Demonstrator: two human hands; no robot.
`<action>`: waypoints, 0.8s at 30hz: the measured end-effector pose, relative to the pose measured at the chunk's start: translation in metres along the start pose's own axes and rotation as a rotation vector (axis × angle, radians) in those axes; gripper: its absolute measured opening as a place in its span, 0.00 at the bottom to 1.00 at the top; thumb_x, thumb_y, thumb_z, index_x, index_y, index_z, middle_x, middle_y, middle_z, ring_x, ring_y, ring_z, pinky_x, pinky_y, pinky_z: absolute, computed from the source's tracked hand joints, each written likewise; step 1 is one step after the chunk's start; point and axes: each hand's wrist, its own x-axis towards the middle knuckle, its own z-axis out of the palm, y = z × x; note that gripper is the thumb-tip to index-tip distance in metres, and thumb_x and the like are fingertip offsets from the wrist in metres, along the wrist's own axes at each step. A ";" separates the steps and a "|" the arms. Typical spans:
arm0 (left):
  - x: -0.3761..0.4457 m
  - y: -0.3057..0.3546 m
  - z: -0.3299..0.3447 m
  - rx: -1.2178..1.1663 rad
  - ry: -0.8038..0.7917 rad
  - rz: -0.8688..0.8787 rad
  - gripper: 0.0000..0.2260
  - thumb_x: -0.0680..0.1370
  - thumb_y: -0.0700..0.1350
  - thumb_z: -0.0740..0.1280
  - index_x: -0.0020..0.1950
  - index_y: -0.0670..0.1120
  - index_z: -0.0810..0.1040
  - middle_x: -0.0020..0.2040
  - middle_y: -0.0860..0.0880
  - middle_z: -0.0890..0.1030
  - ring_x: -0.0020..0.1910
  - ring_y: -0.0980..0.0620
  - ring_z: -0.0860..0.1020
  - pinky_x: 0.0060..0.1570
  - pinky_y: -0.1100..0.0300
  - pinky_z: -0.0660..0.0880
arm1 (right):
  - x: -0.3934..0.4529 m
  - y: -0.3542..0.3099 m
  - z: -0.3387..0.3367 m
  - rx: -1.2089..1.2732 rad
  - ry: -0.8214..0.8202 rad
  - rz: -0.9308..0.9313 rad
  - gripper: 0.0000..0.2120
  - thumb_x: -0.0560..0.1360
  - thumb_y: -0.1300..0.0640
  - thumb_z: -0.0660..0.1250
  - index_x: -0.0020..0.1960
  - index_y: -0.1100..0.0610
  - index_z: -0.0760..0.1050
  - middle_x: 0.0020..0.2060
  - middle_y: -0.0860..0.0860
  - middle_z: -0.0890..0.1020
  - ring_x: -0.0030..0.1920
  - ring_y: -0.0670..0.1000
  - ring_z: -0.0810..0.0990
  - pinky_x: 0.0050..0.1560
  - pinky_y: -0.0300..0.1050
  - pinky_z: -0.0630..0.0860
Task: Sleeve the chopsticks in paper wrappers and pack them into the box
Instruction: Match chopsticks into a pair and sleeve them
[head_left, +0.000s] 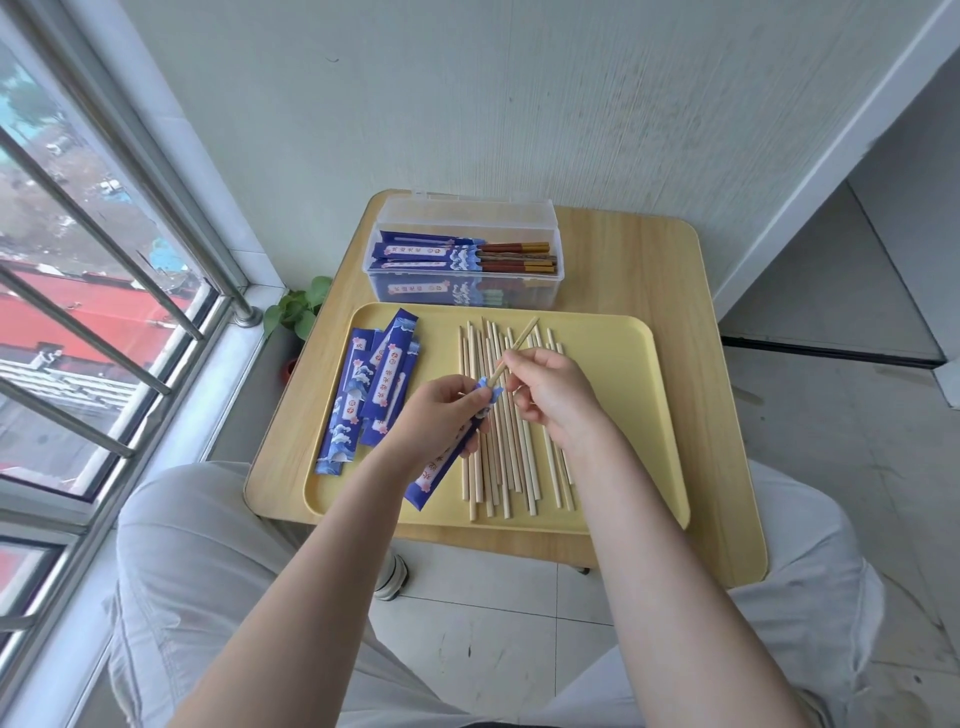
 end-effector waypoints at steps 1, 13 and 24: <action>0.000 -0.001 0.001 -0.014 -0.002 -0.001 0.10 0.84 0.48 0.64 0.48 0.42 0.77 0.37 0.47 0.82 0.26 0.53 0.76 0.31 0.62 0.77 | 0.000 0.000 0.000 -0.027 -0.013 -0.010 0.06 0.80 0.56 0.69 0.48 0.59 0.80 0.31 0.50 0.75 0.24 0.46 0.67 0.24 0.38 0.62; 0.015 -0.036 0.004 -0.525 0.292 -0.279 0.08 0.80 0.42 0.69 0.52 0.37 0.80 0.42 0.40 0.85 0.36 0.45 0.83 0.46 0.49 0.83 | -0.010 0.017 0.022 -1.093 -0.029 -0.102 0.16 0.76 0.45 0.70 0.48 0.58 0.78 0.41 0.51 0.80 0.39 0.52 0.78 0.38 0.46 0.73; 0.017 -0.042 0.005 -0.545 0.296 -0.318 0.09 0.80 0.44 0.70 0.54 0.38 0.81 0.46 0.39 0.86 0.41 0.45 0.85 0.48 0.51 0.83 | -0.014 0.016 0.024 -1.010 0.024 0.005 0.17 0.75 0.49 0.71 0.35 0.55 0.68 0.29 0.48 0.71 0.28 0.49 0.70 0.29 0.41 0.67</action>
